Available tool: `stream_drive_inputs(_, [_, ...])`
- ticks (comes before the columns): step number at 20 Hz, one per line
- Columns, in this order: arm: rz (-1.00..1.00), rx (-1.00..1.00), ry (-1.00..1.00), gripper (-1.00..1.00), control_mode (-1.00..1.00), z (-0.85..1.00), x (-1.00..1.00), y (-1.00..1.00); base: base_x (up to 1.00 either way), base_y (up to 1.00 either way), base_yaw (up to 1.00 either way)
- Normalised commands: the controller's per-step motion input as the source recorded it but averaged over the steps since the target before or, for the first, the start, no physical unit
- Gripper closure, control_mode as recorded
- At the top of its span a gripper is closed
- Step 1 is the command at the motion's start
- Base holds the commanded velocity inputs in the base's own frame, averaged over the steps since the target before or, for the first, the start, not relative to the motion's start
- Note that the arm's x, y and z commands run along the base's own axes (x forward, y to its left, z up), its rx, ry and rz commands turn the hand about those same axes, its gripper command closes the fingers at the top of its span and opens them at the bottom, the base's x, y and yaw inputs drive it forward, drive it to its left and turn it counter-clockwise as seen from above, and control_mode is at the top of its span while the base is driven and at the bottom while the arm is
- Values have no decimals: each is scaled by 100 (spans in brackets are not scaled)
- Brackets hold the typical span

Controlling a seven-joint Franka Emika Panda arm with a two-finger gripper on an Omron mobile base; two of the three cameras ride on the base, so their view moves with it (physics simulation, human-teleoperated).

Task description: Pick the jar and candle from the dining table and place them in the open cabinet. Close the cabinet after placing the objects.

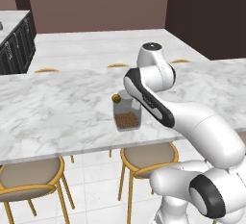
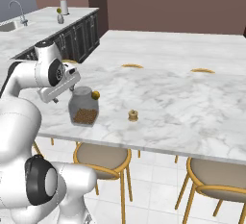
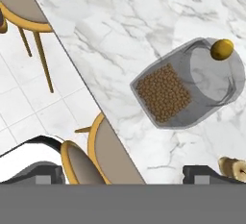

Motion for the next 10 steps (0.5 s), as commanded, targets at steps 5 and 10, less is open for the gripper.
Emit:
stream_drive_inputs(5, [1,0,0,-100,-100,0,12,0,0,0,0])
stream_drive_inputs(10, [0,0,1,-100,-100,0,23,0,0,0,0])
